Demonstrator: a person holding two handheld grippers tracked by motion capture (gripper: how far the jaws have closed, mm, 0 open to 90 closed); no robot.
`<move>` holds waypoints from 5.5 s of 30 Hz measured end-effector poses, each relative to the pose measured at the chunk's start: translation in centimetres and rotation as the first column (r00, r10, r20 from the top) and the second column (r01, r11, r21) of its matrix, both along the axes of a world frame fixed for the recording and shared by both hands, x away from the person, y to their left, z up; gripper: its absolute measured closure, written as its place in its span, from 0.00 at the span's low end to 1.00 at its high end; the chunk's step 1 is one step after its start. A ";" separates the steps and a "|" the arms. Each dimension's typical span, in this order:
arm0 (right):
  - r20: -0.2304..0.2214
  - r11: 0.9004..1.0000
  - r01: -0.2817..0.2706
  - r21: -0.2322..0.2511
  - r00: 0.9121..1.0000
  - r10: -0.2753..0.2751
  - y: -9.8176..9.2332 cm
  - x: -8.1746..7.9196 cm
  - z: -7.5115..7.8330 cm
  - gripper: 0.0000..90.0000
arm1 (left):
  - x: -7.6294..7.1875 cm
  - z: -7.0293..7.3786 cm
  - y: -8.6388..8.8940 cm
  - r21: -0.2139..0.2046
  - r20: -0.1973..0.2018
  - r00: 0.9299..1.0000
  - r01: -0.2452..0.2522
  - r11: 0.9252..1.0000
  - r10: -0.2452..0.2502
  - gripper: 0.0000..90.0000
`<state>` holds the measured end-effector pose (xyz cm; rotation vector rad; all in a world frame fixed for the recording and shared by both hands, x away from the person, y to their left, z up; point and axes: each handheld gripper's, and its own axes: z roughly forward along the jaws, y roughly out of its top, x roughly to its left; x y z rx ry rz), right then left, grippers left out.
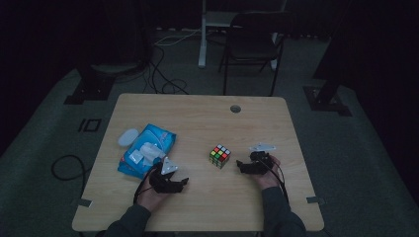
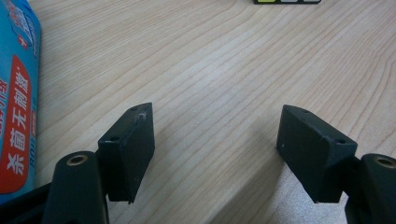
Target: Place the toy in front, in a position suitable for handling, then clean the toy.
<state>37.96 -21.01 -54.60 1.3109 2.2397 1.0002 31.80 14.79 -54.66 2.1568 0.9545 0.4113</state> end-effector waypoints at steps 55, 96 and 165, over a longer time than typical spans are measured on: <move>0.150 0.887 -0.461 -0.002 0.877 0.456 10.4 1.1 0.6 0.38 | -0.1 0.0 -0.1 0.014 0.007 1.000 0.003 1.000 -0.003 0.31; 0.122 0.973 -0.230 0.021 0.966 0.226 2.8 -0.1 0.3 0.26 | -0.4 7.6 6.1 -0.081 0.132 0.982 -0.129 0.988 0.139 0.36; 0.131 0.983 -0.182 0.025 0.975 0.177 2.2 -0.2 0.1 0.29 | 5.5 6.9 8.7 0.022 0.030 0.969 -0.245 0.969 0.244 0.53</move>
